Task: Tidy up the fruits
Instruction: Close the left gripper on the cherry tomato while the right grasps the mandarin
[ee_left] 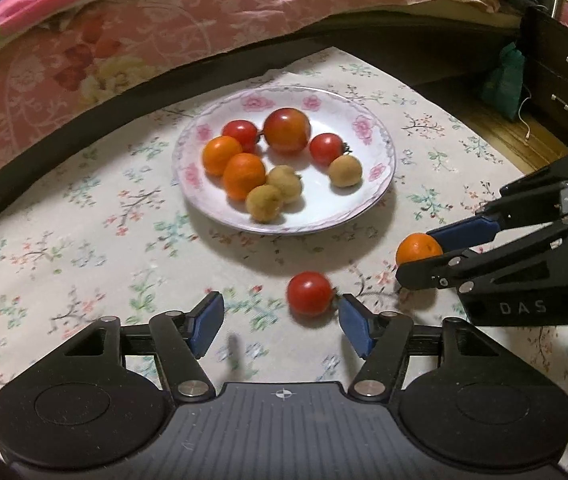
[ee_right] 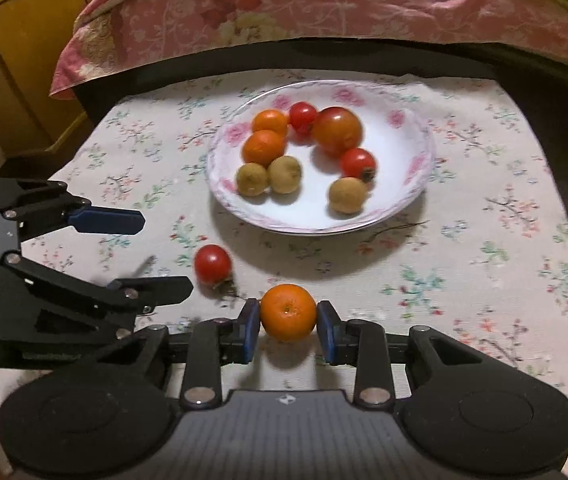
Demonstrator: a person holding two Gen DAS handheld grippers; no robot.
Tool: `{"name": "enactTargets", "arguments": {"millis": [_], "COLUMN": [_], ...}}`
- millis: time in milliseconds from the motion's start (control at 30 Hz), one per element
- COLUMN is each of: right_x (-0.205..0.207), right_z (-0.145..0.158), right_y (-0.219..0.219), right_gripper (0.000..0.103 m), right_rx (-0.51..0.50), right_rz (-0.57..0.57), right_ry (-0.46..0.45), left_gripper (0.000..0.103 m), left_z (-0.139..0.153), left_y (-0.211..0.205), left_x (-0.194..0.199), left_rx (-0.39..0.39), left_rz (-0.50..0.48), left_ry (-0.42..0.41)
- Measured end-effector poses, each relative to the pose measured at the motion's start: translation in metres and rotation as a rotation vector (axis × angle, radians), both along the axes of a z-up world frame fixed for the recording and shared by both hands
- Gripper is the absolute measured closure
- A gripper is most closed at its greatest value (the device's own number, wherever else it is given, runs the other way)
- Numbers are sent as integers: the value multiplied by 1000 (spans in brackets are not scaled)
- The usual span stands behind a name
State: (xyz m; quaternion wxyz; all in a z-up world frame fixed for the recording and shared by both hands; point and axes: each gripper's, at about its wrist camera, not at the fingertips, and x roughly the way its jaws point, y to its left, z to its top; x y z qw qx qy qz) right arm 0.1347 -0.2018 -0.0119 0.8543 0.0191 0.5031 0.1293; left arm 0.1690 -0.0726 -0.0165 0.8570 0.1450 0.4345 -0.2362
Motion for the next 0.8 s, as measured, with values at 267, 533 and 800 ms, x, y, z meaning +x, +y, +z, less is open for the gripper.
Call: {"name": "enactTargets", "arguments": {"millis": [267, 533, 800], "right_x": [4, 6, 5], "right_z": [-6, -7, -7], "right_y": [-14, -14, -9], "right_gripper": [72, 72, 72], "right_rx": [-8, -8, 3], "right_rz": [-34, -22, 1], "right_ry": [30, 34, 40], "left_gripper": [45, 62, 62], "left_z": [-19, -20, -12], "left_y": [-15, -18, -3], "left_x": [8, 7, -14], "left_rx": [7, -1, -9], "left_rz": [-5, -16, 8], "left_ry": [19, 16, 42]}}
